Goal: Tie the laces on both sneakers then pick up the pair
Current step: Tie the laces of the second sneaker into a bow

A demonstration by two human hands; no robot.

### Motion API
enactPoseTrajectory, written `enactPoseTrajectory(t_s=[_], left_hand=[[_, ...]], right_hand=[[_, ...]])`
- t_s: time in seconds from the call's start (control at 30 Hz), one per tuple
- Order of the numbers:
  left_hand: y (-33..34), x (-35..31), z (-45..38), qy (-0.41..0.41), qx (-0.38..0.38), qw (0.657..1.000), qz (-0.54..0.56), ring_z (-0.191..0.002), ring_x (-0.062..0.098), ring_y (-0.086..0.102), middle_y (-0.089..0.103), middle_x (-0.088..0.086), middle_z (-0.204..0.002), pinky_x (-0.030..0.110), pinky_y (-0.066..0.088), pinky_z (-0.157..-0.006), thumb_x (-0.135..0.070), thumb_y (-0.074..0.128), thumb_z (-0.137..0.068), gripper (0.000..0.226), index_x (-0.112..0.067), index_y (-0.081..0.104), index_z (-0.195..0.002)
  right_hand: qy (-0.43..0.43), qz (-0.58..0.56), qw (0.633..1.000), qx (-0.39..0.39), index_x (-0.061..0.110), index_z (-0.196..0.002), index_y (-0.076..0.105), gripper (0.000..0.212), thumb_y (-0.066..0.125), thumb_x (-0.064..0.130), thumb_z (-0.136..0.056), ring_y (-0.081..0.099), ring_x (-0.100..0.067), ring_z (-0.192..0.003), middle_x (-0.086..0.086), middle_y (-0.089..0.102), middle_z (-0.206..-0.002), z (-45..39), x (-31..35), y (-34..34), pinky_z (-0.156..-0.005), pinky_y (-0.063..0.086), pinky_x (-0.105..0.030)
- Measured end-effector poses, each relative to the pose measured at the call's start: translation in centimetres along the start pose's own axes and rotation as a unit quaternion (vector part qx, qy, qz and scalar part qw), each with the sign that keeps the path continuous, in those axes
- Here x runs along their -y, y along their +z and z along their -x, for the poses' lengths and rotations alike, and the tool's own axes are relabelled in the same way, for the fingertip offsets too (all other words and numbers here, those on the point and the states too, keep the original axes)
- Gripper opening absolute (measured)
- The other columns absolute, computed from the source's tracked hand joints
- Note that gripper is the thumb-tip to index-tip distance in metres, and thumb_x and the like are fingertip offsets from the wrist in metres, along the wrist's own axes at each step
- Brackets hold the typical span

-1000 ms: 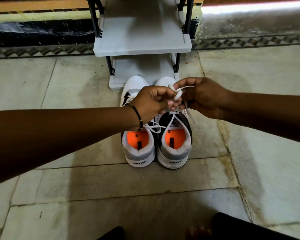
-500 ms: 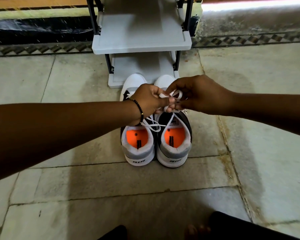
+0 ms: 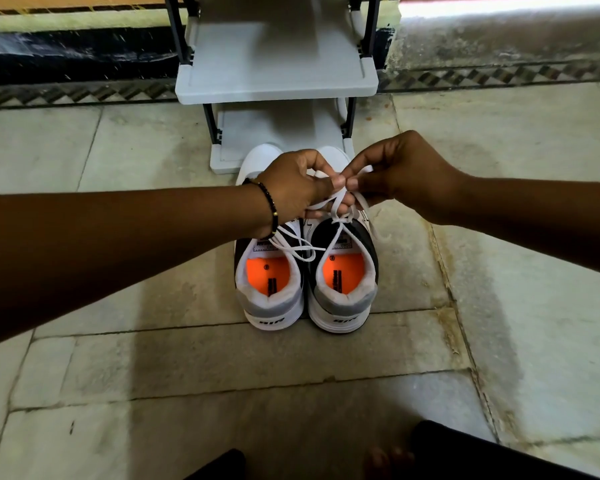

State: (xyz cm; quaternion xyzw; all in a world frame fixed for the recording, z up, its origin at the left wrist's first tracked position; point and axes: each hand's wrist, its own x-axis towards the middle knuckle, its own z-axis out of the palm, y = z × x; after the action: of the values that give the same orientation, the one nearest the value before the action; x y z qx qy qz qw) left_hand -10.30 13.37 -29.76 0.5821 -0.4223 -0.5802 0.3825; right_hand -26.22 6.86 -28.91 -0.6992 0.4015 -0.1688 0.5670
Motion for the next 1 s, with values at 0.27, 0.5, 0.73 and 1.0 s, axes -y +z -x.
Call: enactPoseTrajectory(t_s=[0.27,0.5,0.73,1.0], left_hand=[[-0.2,-0.9,-0.2,0.034,0.003,0.994,-0.107,-0.065,0.012,0.061,0.069,-0.004,-0.064,0.023,0.047,-0.058,-0.005,0.062,-0.083,0.022,-0.021,0.046,-0.08],[-0.7,-0.3,-0.7,-0.018,0.038,0.992,-0.122,-0.069,0.006,0.06,0.069,-0.01,-0.06,0.025,0.043,-0.061,-0.005,0.058,-0.085,0.02,-0.023,0.051,-0.082],[0.1,-1.0,0.0,0.04,0.026,0.991,-0.123,-0.05,-0.005,0.062,0.066,0.002,-0.069,0.007,0.043,-0.046,0.006,0.054,-0.084,0.021,-0.014,0.051,-0.082],[0.3,-0.7,-0.2,-0.017,-0.005,0.992,-0.124,-0.05,-0.005,0.061,0.063,-0.001,-0.074,0.009,0.042,-0.045,-0.003,0.056,-0.087,0.021,-0.014,0.045,-0.101]], right_hand=[[0.027,0.003,1.0,0.003,-0.001,-0.083,0.068,0.007,0.062,-0.003,-0.081,0.069,-0.014,-0.058,-0.007,0.07,-0.064,-0.5,0.4,0.2,-0.06,0.059,-0.025],[0.044,0.022,0.999,-0.012,-0.002,-0.085,0.065,0.009,0.057,-0.005,-0.084,0.063,-0.021,-0.065,-0.014,0.064,-0.074,-0.1,-0.4,0.8,-0.064,0.058,-0.027],[0.113,-0.047,0.992,0.027,-0.002,-0.093,0.065,0.012,0.056,-0.002,-0.085,0.066,-0.02,-0.066,-0.014,0.066,-0.078,-0.6,0.1,0.3,-0.06,0.057,-0.026],[0.037,0.058,0.998,0.013,0.0,-0.084,0.067,0.009,0.059,-0.004,-0.082,0.063,-0.02,-0.064,-0.01,0.066,-0.072,-0.7,0.4,0.4,-0.066,0.058,-0.03]])
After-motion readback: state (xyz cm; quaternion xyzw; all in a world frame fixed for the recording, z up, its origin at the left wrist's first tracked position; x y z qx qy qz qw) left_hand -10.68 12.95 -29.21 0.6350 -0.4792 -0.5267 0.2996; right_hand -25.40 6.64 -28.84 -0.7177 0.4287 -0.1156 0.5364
